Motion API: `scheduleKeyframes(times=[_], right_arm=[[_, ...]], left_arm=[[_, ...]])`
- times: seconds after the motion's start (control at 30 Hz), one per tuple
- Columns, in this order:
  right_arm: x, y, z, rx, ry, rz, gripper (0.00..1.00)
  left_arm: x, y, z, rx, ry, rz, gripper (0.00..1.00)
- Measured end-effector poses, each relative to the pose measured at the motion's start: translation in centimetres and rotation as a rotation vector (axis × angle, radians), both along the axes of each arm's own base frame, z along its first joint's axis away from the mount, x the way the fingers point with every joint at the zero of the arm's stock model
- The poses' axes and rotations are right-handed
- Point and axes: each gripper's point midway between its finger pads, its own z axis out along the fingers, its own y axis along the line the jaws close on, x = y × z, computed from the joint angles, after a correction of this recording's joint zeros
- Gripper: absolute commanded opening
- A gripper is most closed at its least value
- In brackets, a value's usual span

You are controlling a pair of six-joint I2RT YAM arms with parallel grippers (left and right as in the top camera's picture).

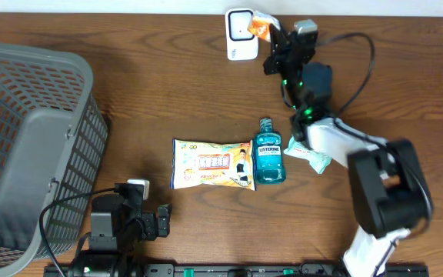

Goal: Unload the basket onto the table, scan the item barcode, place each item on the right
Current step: 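Hold the Kleenex pack barcode in front of the scanner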

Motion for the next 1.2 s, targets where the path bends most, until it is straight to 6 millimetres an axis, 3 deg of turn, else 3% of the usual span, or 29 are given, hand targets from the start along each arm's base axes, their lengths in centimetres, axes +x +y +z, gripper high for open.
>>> scheduleKeyframes(times=[0.07, 0.27, 0.47, 0.6, 0.87, 1.07, 1.2], right_arm=[[1.1, 0.5, -2.5, 0.000, 0.029, 0.005, 0.01], [5.5, 2.0, -5.4, -0.002, 0.082, 0.011, 0.01], [10.4, 3.7, -5.1, -0.006, 0.105, 0.018, 0.01], [12.3, 4.5, -5.0, 0.000, 0.086, 0.023, 0.01], [12.6, 5.7, -9.7, -0.035, 0.189, 0.038, 0.01], [12.4, 6.3, -10.0, -0.047, 0.194, 0.068, 0.01], [12.1, 6.2, -11.4, -0.081, 0.292, 0.103, 0.01]], left_arm=[[0.0, 0.0, 0.0, 0.000, 0.000, 0.000, 0.99], [0.0, 0.0, 0.0, 0.000, 0.000, 0.000, 0.99], [0.0, 0.0, 0.0, 0.000, 0.000, 0.000, 0.99], [0.0, 0.0, 0.0, 0.000, 0.000, 0.000, 0.99], [0.0, 0.0, 0.0, 0.000, 0.000, 0.000, 0.99], [0.0, 0.0, 0.0, 0.000, 0.000, 0.000, 0.99], [0.0, 0.0, 0.0, 0.000, 0.000, 0.000, 0.99]])
